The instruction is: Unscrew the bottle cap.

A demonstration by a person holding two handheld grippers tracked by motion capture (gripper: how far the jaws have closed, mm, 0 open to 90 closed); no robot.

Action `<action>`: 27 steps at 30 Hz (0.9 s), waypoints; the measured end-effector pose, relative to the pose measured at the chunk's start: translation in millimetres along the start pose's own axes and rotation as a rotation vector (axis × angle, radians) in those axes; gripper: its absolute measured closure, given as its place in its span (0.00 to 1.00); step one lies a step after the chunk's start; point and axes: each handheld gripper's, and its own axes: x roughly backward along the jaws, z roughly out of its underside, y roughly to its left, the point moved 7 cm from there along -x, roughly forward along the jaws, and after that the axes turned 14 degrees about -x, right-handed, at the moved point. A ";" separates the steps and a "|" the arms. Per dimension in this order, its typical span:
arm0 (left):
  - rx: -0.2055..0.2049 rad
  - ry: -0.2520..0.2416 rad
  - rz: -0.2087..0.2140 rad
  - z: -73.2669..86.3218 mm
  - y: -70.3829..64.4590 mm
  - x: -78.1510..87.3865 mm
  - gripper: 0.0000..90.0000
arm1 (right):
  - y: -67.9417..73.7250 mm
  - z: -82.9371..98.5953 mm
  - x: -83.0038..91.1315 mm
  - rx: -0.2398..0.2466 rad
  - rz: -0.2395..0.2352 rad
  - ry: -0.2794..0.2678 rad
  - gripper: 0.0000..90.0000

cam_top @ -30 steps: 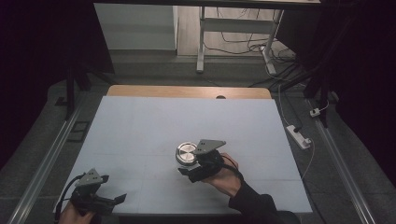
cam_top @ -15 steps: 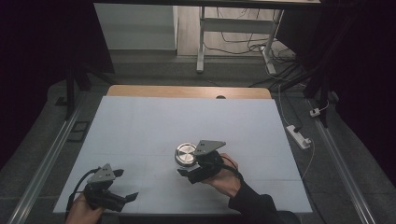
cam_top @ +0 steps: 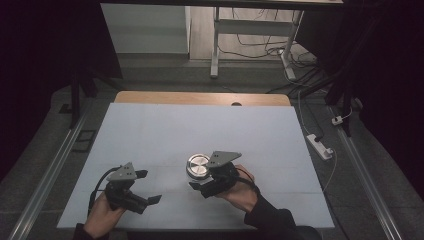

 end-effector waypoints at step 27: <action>-0.467 -0.056 0.291 -101.0 -0.4 -45.0 0.05 | 12.9 4.0 -1.3 0.043 -0.073 0.033 0.16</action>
